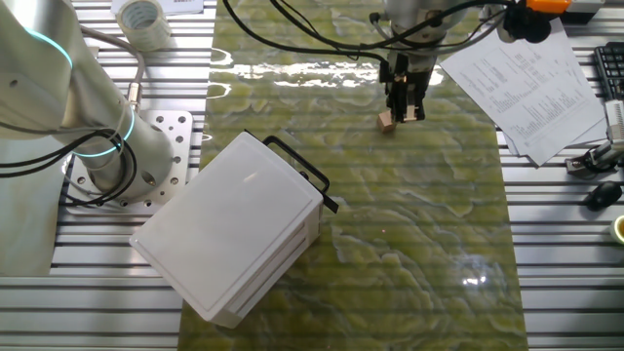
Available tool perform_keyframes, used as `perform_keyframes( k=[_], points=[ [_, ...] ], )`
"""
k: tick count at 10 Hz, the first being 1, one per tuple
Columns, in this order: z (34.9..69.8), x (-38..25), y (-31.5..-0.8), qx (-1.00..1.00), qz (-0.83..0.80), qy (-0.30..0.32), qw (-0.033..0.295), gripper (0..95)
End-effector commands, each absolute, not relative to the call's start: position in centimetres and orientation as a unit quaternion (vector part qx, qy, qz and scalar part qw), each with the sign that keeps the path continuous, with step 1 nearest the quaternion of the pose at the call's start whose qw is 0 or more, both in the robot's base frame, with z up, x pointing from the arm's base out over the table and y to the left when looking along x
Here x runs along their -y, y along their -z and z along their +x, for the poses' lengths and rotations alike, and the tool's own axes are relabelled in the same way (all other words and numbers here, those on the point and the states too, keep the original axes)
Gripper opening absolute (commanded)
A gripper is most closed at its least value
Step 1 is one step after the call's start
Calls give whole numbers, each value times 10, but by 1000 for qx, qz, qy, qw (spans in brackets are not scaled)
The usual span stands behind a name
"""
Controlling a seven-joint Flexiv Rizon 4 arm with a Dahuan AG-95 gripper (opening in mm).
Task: Take something out of a drawer
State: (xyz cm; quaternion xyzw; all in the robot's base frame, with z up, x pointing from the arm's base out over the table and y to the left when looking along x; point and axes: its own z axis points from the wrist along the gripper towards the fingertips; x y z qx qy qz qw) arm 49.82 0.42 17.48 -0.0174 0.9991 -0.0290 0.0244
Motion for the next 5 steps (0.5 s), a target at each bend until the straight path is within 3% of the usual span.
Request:
perform_keyframes(
  k=[1,5],
  points=[
    [498,-4,-175,-999,-15,29,25,0],
    [497,-5,-176,-999,-14,30,25,0]
  ],
)
